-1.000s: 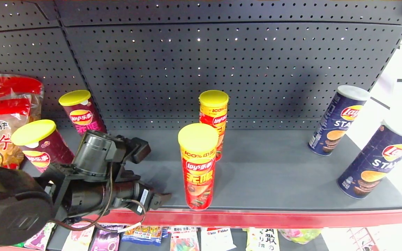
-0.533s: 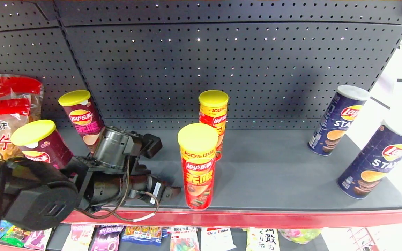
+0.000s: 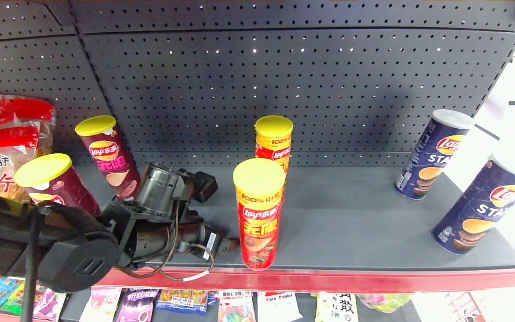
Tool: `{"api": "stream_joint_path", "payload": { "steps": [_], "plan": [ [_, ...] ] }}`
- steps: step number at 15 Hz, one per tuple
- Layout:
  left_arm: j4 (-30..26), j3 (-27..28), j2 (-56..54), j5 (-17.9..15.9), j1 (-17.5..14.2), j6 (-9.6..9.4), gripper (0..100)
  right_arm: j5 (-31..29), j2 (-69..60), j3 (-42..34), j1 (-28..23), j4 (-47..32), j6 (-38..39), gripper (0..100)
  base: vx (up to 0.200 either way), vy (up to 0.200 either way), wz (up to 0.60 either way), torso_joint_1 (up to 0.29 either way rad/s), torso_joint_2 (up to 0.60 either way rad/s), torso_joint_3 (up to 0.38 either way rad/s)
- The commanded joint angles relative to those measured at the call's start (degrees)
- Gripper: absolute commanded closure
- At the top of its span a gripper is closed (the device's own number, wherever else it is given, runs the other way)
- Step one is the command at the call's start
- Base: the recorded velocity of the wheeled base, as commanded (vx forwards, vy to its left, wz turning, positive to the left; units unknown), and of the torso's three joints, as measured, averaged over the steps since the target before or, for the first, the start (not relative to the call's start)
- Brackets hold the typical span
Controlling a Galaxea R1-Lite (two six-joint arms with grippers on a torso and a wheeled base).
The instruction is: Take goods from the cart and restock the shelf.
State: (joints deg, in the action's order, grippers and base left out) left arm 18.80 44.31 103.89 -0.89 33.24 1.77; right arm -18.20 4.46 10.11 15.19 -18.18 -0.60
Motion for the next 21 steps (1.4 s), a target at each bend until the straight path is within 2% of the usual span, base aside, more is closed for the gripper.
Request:
{"api": "stream_joint_path", "payload": {
  "steps": [1, 13, 17, 21],
  "plan": [
    [0.01, 0.69, 0.53, 0.01, -0.02, -0.01, 0, 0.01, 0.28, 0.0, 0.02, -0.02, -0.02, 0, 0.0, 0.0, 0.0, 0.0, 0.0, 0.0],
    [0.01, 1.57, 0.61, 0.01, 0.07, -0.01, 0, 0.01, 0.28, 0.0, 0.02, -0.02, -0.02, 0, 0.0, 0.0, 0.0, 0.0, 0.0, 0.0],
    [-0.08, -3.62, -5.8, -0.08, 0.07, 0.08, 0, -0.08, 0.28, 0.0, 0.02, -0.02, -0.11, 0, 0.0, 0.0, 0.0, 0.0, 0.0, 0.0],
    [-0.78, -15.4, -26.46, -0.08, -0.37, -0.19, 0, 0.97, 0.28, 0.0, 0.02, -0.02, -0.46, 0, 0.0, 0.0, 0.0, 0.0, 0.0, 0.0]
  ]
}}
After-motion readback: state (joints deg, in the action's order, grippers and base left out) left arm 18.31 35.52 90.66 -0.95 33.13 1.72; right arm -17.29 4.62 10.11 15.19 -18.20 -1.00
